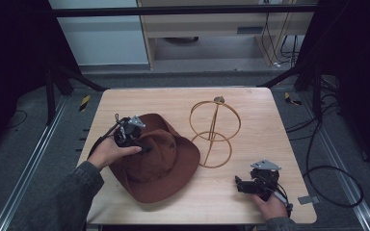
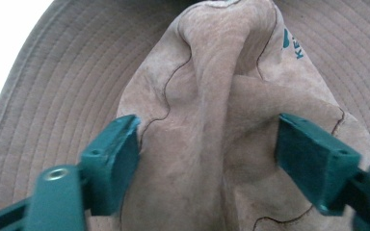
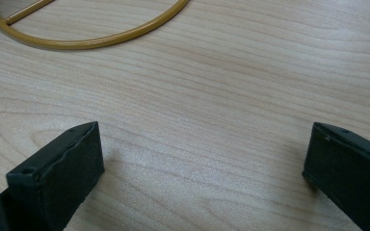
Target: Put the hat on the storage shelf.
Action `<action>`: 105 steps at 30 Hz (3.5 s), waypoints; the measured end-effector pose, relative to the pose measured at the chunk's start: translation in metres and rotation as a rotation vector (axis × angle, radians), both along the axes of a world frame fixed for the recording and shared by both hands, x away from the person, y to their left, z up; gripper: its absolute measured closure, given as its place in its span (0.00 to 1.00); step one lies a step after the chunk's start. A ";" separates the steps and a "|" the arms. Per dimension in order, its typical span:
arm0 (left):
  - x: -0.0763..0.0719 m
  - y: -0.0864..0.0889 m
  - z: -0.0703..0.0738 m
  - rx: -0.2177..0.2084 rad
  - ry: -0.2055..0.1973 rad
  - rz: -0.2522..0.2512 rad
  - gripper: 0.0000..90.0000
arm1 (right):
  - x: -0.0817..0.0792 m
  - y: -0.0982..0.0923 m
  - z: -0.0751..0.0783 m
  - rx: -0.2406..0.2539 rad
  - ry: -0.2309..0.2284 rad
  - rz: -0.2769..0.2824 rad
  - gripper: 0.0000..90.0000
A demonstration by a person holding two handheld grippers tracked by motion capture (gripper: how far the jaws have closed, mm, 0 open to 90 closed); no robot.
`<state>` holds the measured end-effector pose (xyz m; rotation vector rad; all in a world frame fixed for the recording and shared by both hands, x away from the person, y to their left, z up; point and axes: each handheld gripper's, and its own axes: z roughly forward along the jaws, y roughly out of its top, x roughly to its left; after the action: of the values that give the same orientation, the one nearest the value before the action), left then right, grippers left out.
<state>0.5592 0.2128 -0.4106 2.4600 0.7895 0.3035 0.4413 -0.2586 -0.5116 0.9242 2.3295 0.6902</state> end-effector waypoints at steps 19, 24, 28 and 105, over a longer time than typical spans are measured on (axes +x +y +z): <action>-0.001 0.009 0.026 -0.038 0.007 0.027 0.98 | 0.000 0.000 0.000 0.000 0.000 0.000 0.00; -0.009 0.018 0.047 -0.063 -0.033 0.031 0.98 | 0.000 0.000 0.000 0.000 0.000 0.000 0.00; -0.015 0.029 0.067 -0.083 -0.069 0.043 0.98 | 0.000 0.000 0.000 0.000 0.000 0.001 0.00; -0.082 0.004 0.245 -0.172 -0.369 -0.079 0.98 | 0.000 0.000 0.000 0.001 0.001 0.002 0.00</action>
<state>0.4771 0.2168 -0.1658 2.1785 0.5354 0.6113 0.4414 -0.2586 -0.5117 0.9227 2.3312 0.6923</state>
